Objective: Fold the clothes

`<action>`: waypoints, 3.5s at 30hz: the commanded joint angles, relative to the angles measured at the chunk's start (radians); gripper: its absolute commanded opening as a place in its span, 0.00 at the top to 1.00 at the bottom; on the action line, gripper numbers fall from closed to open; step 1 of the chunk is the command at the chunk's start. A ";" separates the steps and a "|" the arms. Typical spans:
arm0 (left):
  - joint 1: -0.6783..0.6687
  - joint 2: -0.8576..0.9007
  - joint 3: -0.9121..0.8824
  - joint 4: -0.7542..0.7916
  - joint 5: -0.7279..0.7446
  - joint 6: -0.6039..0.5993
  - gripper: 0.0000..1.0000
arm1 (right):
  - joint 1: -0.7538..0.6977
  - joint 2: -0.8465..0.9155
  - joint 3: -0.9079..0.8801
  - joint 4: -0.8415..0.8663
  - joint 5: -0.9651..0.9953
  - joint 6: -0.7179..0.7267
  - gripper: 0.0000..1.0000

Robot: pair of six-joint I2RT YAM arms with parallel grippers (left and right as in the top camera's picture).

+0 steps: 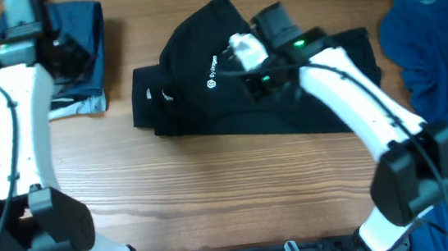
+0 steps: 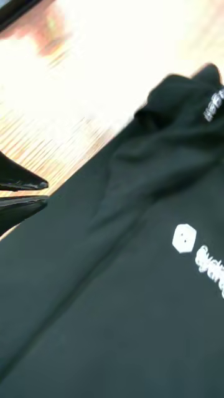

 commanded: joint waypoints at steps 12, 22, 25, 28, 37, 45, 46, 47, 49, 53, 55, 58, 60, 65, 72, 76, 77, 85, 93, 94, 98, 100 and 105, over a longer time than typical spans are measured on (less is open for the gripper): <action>0.080 0.029 0.003 -0.005 0.067 -0.018 0.91 | 0.314 0.238 -0.009 0.269 0.433 -0.239 0.76; 0.080 0.030 0.003 -0.005 0.067 -0.017 0.89 | 0.317 0.240 -0.009 0.305 0.414 -0.259 0.40; 0.080 0.030 0.003 -0.005 0.067 -0.017 0.88 | 0.319 0.240 -0.009 0.304 0.407 -0.250 0.44; 0.080 0.030 0.003 -0.005 0.067 -0.017 0.87 | 0.319 0.240 -0.009 0.294 0.392 -0.203 0.52; 0.080 0.030 0.003 -0.004 0.067 -0.018 0.87 | 0.341 0.241 -0.009 0.287 0.391 -0.188 0.49; 0.080 0.030 0.003 -0.004 0.067 -0.017 0.87 | 0.343 0.278 -0.009 0.301 0.396 -0.173 0.50; 0.080 0.030 0.003 -0.004 0.067 -0.018 0.87 | 0.343 0.279 -0.009 0.303 0.396 -0.174 0.50; 0.080 0.030 0.003 -0.004 0.067 -0.018 0.87 | 0.343 0.283 -0.009 0.308 0.396 -0.173 0.50; 0.080 0.030 0.003 -0.004 0.067 -0.018 0.87 | 0.343 0.295 -0.009 0.317 0.399 -0.174 0.50; 0.080 0.030 0.003 -0.004 0.067 -0.017 0.87 | 0.342 0.296 -0.009 0.325 0.406 -0.174 0.50; 0.080 0.030 0.003 -0.004 0.067 -0.017 0.87 | 0.341 0.296 -0.009 0.330 0.423 -0.171 0.57; 0.080 0.030 0.003 -0.004 0.067 -0.017 0.87 | 0.341 0.296 -0.009 0.343 0.434 -0.164 0.65; 0.080 0.030 0.003 -0.004 0.067 -0.017 0.87 | 0.341 0.296 -0.009 0.344 0.443 -0.148 0.71; 0.080 0.030 0.003 -0.004 0.067 -0.017 0.86 | 0.341 0.296 -0.007 0.354 0.492 -0.124 0.96; 0.080 0.030 0.003 -0.004 0.067 -0.017 0.85 | 0.299 0.293 0.039 0.414 0.539 -0.062 0.96; 0.080 0.030 0.003 -0.005 0.067 -0.017 0.85 | 0.245 0.298 0.039 0.476 0.538 -0.063 0.95; 0.080 0.030 0.003 -0.005 0.067 -0.017 0.85 | 0.231 0.299 0.039 0.509 0.538 -0.066 0.95; 0.080 0.030 0.003 -0.007 0.067 -0.013 0.85 | 0.148 0.317 0.040 0.756 0.509 -0.068 0.46; 0.080 0.030 0.003 -0.003 0.067 -0.010 0.84 | 0.151 0.137 0.092 0.346 0.300 -0.125 0.62; 0.080 0.030 0.003 -0.003 0.067 -0.010 0.84 | 0.151 0.139 0.091 0.304 0.270 -0.125 0.60; 0.080 0.030 0.003 -0.004 0.067 -0.010 0.84 | 0.153 0.193 0.089 0.203 0.172 -0.122 0.51; 0.080 0.030 0.003 -0.005 0.068 -0.010 0.83 | 0.155 0.218 0.089 0.202 0.159 -0.129 0.48; 0.080 0.030 0.003 -0.008 0.068 -0.010 0.82 | 0.174 0.281 0.089 0.203 0.189 -0.257 0.42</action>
